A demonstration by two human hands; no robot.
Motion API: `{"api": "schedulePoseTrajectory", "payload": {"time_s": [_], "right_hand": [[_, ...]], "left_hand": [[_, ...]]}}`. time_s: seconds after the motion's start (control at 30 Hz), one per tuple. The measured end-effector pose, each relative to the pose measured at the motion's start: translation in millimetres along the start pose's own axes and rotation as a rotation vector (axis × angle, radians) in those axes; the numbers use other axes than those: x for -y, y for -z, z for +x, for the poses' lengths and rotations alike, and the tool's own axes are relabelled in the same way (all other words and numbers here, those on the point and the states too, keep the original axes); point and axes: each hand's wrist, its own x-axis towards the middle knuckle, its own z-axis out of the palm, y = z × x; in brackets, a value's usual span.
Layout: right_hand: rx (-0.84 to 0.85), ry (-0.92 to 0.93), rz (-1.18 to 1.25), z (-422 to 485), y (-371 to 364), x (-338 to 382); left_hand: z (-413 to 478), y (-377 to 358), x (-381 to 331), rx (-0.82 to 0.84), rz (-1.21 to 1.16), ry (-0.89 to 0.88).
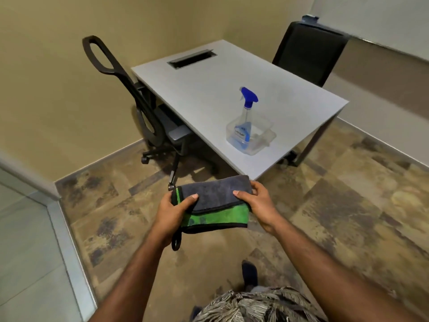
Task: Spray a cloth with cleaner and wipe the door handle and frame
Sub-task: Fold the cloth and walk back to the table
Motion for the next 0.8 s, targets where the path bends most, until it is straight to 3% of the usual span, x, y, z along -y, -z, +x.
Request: {"api": "schedulePoseTrajectory", "payload": {"time_s": [0.5, 0.8], "right_hand": [[-0.025, 0.028, -0.112, 97, 93, 39], [-0.014, -0.067, -0.101, 174, 146, 71]], "left_hand": [[77, -120, -26, -0.035, 0.094, 0.030], [141, -191, -48, -0.158, 0.172, -0.029]]}}
